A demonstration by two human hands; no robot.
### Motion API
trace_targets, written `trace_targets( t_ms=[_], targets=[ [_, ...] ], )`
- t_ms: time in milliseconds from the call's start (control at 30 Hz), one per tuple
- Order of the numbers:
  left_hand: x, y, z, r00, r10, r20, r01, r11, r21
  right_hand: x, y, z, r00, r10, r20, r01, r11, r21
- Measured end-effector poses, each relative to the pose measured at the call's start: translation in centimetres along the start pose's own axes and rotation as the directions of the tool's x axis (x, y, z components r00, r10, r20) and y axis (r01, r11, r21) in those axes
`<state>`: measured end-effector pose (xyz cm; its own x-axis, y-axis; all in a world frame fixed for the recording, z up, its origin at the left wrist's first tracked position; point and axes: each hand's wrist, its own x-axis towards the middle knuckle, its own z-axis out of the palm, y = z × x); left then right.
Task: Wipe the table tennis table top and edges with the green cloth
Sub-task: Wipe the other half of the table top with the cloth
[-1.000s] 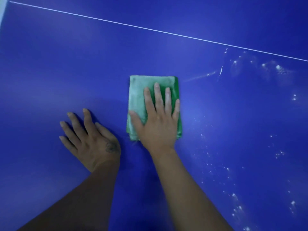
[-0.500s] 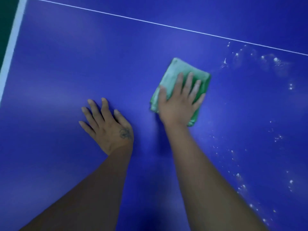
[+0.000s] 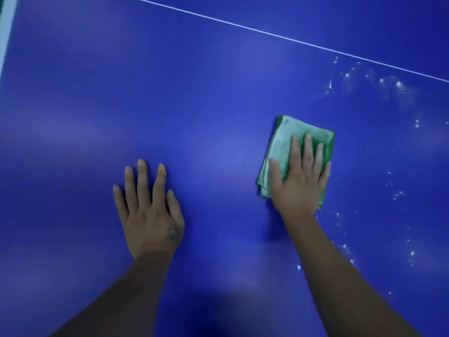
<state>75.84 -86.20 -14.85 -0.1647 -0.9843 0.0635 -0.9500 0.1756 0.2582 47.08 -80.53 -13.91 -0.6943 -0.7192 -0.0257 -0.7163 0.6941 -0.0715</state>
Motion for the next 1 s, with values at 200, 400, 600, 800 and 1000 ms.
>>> trace_targets(
  t_ms=[200,400,600,800,1000],
  targets=[
    [0.0,0.3,-0.4,0.999,0.002,0.040,-0.001,1.000,-0.001,2.6,-10.4,1.0,0.991,0.137,-0.004,-0.137,0.989,0.049],
    [-0.1,0.4,-0.5,0.999,0.017,-0.028,-0.018,0.999,-0.030,7.4,-11.6,0.6,0.977,-0.214,0.011,0.213,0.975,0.067],
    [-0.2,0.6,-0.3,0.997,0.019,-0.076,-0.023,0.998,-0.054,13.9,-4.3,-1.0,0.994,-0.077,0.084,0.068,0.992,0.108],
    [-0.7,0.8,-0.5,0.992,0.054,-0.117,-0.054,0.999,0.006,6.8,-4.9,-0.4,0.994,0.089,0.060,-0.095,0.990,0.101],
    [-3.7,2.5,-0.9,0.996,-0.024,-0.085,0.025,1.000,0.005,-6.8,-1.6,-0.2,0.898,-0.439,-0.007,0.438,0.894,0.096]
  ],
)
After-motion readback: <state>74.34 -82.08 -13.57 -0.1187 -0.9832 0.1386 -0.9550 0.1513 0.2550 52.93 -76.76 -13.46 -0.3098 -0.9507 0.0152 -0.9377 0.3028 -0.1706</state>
